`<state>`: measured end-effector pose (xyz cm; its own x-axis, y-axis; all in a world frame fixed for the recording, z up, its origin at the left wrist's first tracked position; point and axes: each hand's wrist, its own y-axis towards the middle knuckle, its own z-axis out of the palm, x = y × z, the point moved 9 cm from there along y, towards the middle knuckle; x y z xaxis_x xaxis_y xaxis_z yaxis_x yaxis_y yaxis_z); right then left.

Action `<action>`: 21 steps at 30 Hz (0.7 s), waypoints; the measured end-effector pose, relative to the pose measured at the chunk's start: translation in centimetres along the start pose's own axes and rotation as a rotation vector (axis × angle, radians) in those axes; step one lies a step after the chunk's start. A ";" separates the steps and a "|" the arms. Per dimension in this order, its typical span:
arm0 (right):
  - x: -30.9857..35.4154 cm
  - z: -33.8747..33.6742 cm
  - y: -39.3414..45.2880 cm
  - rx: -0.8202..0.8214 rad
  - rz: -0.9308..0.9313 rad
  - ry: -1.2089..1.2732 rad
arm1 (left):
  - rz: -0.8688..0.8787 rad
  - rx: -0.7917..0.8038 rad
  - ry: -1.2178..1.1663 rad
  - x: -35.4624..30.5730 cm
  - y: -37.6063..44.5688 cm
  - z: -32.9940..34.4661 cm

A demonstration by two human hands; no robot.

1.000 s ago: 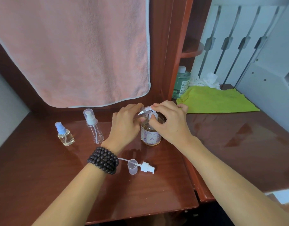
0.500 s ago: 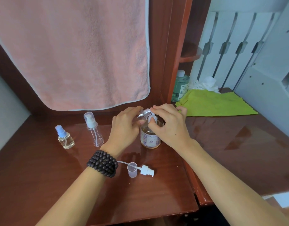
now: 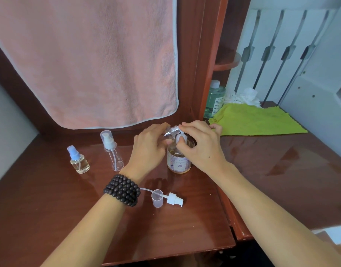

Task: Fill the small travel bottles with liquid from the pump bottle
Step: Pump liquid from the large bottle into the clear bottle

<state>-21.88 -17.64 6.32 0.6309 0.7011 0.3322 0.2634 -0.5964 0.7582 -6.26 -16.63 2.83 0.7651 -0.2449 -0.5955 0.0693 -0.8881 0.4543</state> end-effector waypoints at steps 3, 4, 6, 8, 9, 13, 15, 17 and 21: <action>0.0 0.0 0.0 -0.002 -0.004 0.006 | 0.001 -0.001 0.006 0.0 0.0 -0.1; -0.1 0.0 0.0 -0.007 0.000 0.002 | 0.000 -0.003 0.006 0.0 0.0 -0.1; -0.3 0.0 0.2 -0.017 0.013 -0.012 | 0.003 -0.005 0.014 0.0 0.1 0.0; -0.5 0.1 0.2 -0.016 0.024 -0.017 | 0.010 -0.003 0.021 0.0 0.1 0.2; -0.5 0.1 0.2 -0.018 0.027 -0.018 | 0.013 -0.002 0.020 0.0 0.0 0.3; -0.6 0.3 0.2 -0.012 0.026 -0.021 | -0.008 -0.006 0.002 0.2 -0.2 0.6; -0.5 0.3 0.1 -0.005 0.021 -0.022 | -0.010 -0.005 -0.002 0.1 -0.2 0.5; -0.4 0.2 0.0 -0.005 0.023 0.001 | 0.001 -0.006 -0.004 -0.1 0.0 0.2; -0.3 -0.1 -0.1 -0.006 0.027 0.038 | 0.022 -0.011 0.012 -0.3 0.1 -0.2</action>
<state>-22.11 -17.76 6.21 0.6099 0.6989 0.3737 0.2423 -0.6134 0.7517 -6.31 -16.58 3.22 0.7739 -0.2599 -0.5776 0.0593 -0.8782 0.4746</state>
